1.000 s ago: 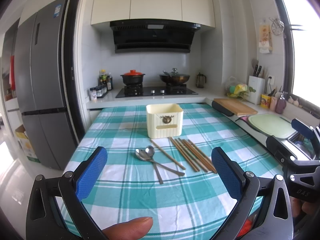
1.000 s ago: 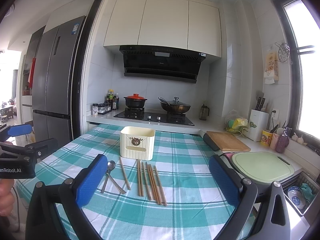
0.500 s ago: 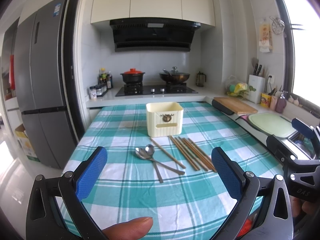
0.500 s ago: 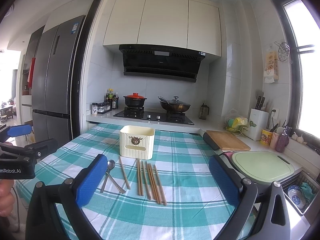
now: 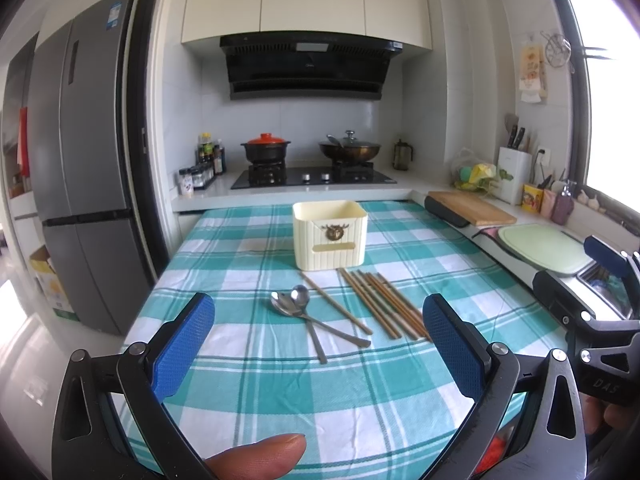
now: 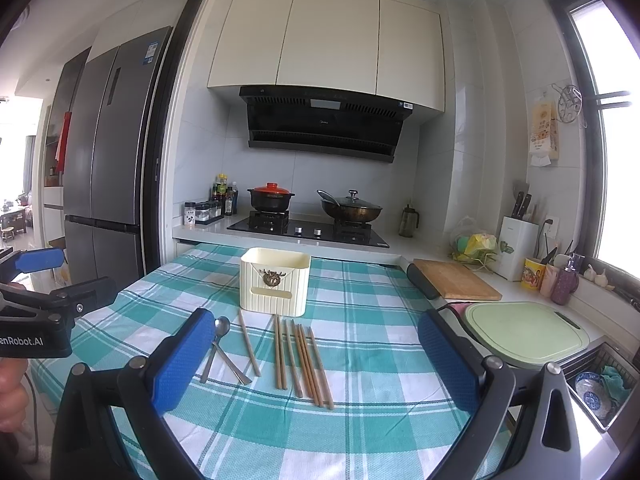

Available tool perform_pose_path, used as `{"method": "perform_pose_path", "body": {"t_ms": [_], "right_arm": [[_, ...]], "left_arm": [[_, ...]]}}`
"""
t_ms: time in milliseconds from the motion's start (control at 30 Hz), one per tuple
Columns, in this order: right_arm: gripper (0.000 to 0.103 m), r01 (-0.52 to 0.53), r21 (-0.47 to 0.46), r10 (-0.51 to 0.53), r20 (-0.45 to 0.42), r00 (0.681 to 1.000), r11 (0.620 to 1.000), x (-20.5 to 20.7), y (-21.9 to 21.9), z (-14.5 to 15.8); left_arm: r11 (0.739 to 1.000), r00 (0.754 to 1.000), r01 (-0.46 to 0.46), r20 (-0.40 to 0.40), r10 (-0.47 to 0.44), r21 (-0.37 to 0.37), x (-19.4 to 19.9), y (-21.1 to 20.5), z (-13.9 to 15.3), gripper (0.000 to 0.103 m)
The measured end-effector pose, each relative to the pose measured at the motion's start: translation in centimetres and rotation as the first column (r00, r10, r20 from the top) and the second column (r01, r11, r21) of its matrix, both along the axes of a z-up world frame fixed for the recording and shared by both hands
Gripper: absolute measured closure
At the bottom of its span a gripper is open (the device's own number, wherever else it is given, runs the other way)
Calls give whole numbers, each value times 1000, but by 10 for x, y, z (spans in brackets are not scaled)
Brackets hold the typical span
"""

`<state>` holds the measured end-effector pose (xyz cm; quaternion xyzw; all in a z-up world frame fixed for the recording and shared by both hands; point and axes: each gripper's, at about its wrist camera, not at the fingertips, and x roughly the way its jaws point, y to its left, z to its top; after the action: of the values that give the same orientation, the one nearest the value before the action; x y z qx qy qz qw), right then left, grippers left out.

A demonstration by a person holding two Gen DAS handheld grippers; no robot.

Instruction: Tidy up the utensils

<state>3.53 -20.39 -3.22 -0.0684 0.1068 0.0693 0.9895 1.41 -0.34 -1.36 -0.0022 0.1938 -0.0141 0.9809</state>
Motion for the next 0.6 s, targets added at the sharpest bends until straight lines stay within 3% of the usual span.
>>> {"method": "perform_pose_path", "body": {"t_ms": [600], "right_arm": [[0, -2, -8, 2, -11, 1000, 1000, 2, 2, -3]], "left_arm": [[1000, 1000, 0, -13, 0, -5, 4, 3, -2, 0]]}}
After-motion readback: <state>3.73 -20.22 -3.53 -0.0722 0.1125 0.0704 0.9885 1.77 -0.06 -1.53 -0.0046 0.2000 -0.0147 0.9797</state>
